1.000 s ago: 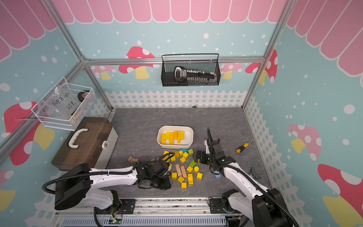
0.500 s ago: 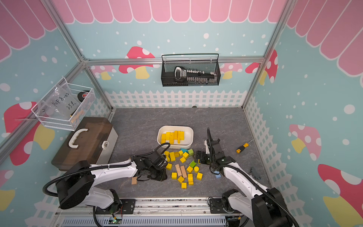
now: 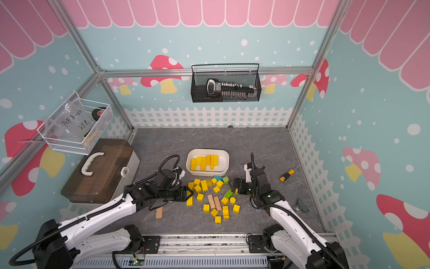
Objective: Pick out the yellow building blocks
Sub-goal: Move the building block to the center of the board, then pick up the building block from the center of the board.
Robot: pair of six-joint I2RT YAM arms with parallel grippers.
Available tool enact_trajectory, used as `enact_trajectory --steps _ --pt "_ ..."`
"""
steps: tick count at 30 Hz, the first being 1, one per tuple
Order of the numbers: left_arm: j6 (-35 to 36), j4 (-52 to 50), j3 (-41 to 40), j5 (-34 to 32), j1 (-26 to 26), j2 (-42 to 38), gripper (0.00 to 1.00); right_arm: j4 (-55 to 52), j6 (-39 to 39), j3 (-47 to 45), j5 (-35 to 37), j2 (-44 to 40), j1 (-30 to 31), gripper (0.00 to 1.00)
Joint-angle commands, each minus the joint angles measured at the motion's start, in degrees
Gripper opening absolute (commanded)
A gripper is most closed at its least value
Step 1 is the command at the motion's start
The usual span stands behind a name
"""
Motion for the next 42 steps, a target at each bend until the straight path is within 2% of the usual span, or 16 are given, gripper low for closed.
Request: enact_trajectory --steps 1,3,5,6,8,10,12,15,17,25,28,33,36,40,42 --pt "-2.9 -0.59 -2.69 -4.28 3.61 -4.72 0.69 0.91 0.36 -0.83 -1.15 -2.98 -0.12 0.99" --pt "-3.63 -0.29 -4.1 -4.3 6.25 -7.6 0.8 0.63 -0.27 -0.58 -2.63 -7.26 -0.12 0.99" --pt "-4.03 -0.29 -5.04 -4.17 8.19 -9.57 0.99 0.59 0.29 -1.89 -0.68 -12.94 -0.05 0.99" --pt "-4.13 -0.34 -5.31 -4.03 8.97 -10.1 0.99 -0.08 2.66 -3.31 2.65 -15.38 -0.11 0.99" --pt "-4.17 -0.44 -5.78 -3.43 10.53 -10.32 0.99 -2.3 13.74 -8.48 13.37 -21.61 -0.12 0.99" --pt "-4.31 -0.45 -6.15 -2.69 11.73 -9.69 0.99 -6.39 22.3 -12.87 19.72 -28.24 -0.14 0.99" --pt "-4.27 -0.34 -6.34 -1.99 12.33 -8.96 0.99 -5.15 22.48 -17.14 19.17 -35.54 -0.2 0.99" --pt "-4.45 0.16 -6.94 -1.9 12.43 -8.38 0.99 -6.02 17.15 -19.34 18.4 -46.81 -0.25 0.99" --pt "-4.86 1.18 -7.71 -1.94 12.47 -7.96 0.99 -9.76 17.8 -19.75 20.18 -50.54 -0.2 0.98" --pt "-6.2 4.07 -9.14 -2.48 12.43 -5.39 0.99 -3.43 16.5 -15.25 18.46 -28.16 -0.2 0.99" --pt "-7.77 5.15 -10.05 -2.12 12.43 -4.67 0.97 -2.73 17.41 -14.68 19.09 -23.21 -0.2 0.99" --pt "-10.61 4.87 -10.57 -3.07 12.52 -3.06 0.9 -1.26 16.99 -14.7 18.04 -22.3 -0.2 0.99" --pt "-8.44 4.35 -9.05 -0.99 12.56 -0.01 0.85 -1.55 18.33 -15.8 18.69 -24.67 -0.2 0.97" --pt "-6.42 3.43 -7.11 0.26 12.52 4.98 0.84 -2.99 18.52 -15.86 19.56 -26.09 -0.23 0.88" --pt "-6.2 4.28 -6.89 1.25 12.52 7.09 0.82 -3.2 18.21 -15.23 19.48 -25.1 -0.21 0.92"
